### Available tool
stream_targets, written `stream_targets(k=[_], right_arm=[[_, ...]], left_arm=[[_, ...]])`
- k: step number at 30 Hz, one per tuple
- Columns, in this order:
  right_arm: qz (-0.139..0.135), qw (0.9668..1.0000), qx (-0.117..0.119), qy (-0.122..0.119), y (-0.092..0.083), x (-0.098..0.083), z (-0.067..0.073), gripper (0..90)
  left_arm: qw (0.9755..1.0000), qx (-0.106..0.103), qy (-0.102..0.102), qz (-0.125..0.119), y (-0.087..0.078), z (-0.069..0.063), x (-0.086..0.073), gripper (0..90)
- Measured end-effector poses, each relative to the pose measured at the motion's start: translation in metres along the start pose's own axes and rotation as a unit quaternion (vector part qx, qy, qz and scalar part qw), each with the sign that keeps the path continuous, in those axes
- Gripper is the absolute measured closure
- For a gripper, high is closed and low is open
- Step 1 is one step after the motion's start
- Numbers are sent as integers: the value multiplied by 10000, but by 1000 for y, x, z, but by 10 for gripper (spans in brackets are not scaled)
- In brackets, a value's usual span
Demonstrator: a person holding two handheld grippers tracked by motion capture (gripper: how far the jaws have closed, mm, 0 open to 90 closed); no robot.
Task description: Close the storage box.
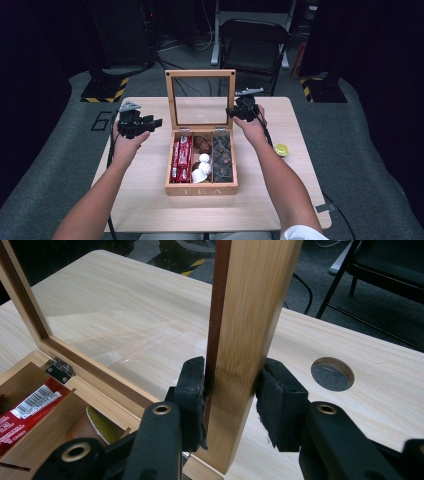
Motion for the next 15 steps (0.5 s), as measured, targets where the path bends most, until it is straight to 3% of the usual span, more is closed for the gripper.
stream_targets(k=[15], right_arm=[[-233, 9994, -39, -253, -14, -9, 9, 654]], left_arm=[[10000, -33, 45, -43, 4, -8, 10, 526]])
Point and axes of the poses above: each handheld gripper's, and its own axes: y roughly forward along the jaws, x roughly out of its top, z roughly to its left, the point moved 7 cm from there along y, roughly forward along the jaws, and after that the axes turned 5 degrees about z, right-handed, at the moved point
